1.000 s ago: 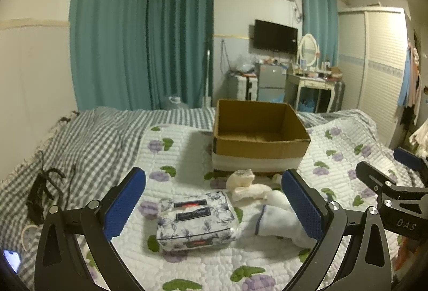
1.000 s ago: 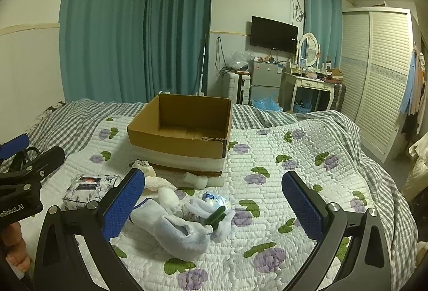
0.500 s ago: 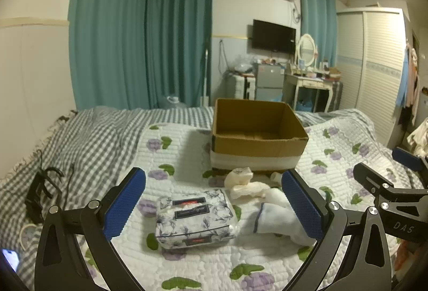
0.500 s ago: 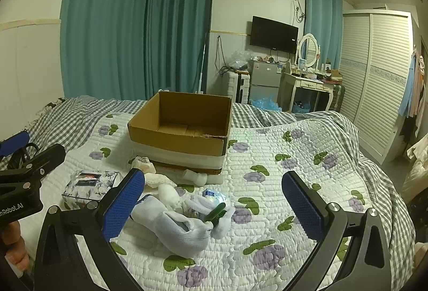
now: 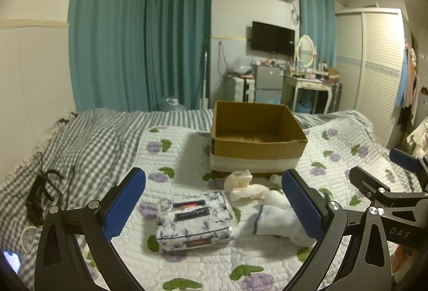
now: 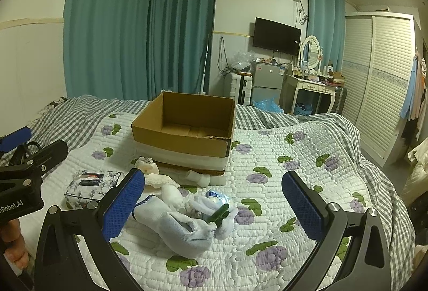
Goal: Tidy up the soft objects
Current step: 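Move right gripper toward white knit glove while left gripper approaches floral tissue pack, then grasp and lift white glove with right gripper while left gripper grasps floral tissue pack, then lower glove into cardboard box and open right gripper while left gripper releases tissue pack there, then grasp white fluffy puff with right gripper while left gripper grasps white cotton ball, then carry puff over box and open right gripper while left gripper drops cotton ball in, then grasp blue tissue pack with right gripper while left gripper grasps cream lace fabric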
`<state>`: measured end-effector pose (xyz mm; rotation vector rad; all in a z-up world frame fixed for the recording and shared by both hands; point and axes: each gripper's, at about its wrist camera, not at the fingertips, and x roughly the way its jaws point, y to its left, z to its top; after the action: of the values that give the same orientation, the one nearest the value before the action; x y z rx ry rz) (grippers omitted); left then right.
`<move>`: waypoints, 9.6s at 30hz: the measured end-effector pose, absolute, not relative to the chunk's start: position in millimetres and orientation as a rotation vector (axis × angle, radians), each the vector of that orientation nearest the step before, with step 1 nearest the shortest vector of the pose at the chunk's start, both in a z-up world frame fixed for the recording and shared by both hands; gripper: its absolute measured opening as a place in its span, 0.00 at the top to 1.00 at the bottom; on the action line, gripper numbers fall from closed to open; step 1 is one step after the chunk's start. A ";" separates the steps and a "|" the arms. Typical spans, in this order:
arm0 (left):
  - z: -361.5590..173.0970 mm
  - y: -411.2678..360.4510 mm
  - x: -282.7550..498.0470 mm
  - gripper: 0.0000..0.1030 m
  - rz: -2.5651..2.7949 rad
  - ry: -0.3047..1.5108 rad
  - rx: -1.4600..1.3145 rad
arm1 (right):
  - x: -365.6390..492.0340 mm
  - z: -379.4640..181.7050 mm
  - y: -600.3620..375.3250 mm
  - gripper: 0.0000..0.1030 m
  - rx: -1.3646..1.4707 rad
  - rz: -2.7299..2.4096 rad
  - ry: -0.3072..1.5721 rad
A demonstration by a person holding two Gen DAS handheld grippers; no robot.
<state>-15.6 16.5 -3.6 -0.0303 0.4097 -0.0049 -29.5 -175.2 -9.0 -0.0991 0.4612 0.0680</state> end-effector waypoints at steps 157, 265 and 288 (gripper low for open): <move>-42.5 -22.6 25.8 0.07 -0.014 0.638 -0.071 | 21.3 -99.8 -248.3 0.04 -0.222 0.309 0.912; 85.1 13.3 216.4 0.23 -0.092 0.477 0.043 | 189.0 112.5 -221.9 0.07 -0.085 0.185 0.473; 102.5 19.9 41.7 0.08 -0.120 0.314 0.009 | 9.1 72.9 -205.4 0.01 -0.100 0.159 0.515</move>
<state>41.7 19.9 102.5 0.0095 0.3142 -0.1199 9.1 -205.4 72.9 -0.0997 0.5155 0.1594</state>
